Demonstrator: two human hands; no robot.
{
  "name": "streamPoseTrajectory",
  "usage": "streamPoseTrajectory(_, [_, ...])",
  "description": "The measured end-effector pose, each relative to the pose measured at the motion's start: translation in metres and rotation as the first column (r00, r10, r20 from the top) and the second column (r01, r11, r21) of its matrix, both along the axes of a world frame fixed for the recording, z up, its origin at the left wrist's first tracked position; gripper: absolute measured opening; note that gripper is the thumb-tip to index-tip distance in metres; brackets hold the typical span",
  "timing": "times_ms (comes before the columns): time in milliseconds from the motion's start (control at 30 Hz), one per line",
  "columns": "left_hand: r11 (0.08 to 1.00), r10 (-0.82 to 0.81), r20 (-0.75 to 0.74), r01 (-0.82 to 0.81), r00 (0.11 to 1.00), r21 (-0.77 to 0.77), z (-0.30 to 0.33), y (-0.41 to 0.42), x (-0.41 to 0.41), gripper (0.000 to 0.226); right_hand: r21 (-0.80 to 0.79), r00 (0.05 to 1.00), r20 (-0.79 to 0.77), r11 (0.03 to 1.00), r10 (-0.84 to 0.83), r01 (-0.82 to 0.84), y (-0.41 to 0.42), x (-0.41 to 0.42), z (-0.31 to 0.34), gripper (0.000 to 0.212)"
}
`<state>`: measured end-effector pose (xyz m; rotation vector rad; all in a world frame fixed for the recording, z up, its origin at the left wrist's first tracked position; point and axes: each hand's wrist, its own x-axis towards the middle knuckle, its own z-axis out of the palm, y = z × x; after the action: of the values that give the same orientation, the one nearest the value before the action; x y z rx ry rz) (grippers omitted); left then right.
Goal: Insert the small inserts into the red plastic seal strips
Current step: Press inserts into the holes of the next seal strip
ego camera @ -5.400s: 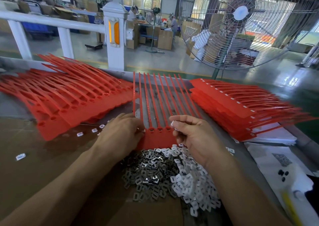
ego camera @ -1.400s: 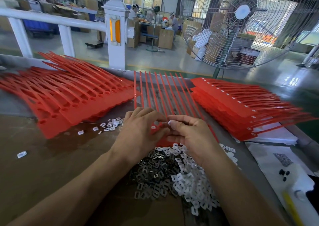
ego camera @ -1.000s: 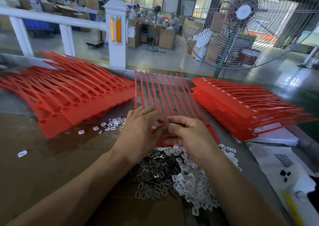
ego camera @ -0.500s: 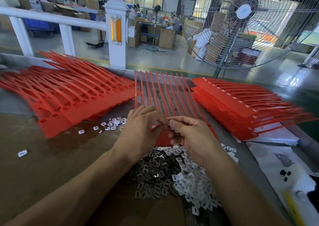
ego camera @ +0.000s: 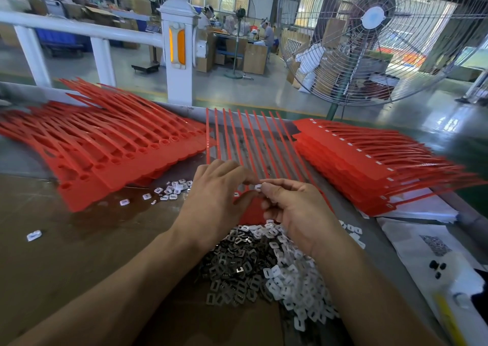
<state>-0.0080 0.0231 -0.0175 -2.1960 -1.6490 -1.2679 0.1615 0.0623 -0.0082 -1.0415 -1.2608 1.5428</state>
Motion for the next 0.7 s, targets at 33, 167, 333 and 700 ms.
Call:
streamPoseTrajectory(33, [1.0, 0.002, -0.02, -0.002, 1.0, 0.006, 0.0, 0.0, 0.0, 0.017, -0.004, 1.0, 0.003, 1.0, 0.0, 0.0, 0.001, 0.0, 0.0, 0.017])
streamPoseTrajectory(167, [1.0, 0.012, -0.067, -0.01, 0.998, 0.026, 0.001, 0.0, 0.0, 0.016, -0.017, 1.0, -0.002, 1.0, -0.011, 0.011, 0.001, 0.001, -0.001, 0.012])
streamPoseTrajectory(333, [0.995, 0.094, 0.059, -0.091, 0.994, -0.051, -0.005, 0.005, -0.003, 0.01, 0.049, 0.987, 0.057, 0.988, -0.147, 0.145, 0.003, 0.004, -0.001, 0.022])
streamPoseTrajectory(700, [0.95, 0.169, -0.032, -0.172, 0.985, -0.262, -0.015, 0.022, -0.008, 0.009, 0.059, 0.983, 0.049, 0.983, -0.177, 0.174, 0.003, 0.002, 0.002, 0.02])
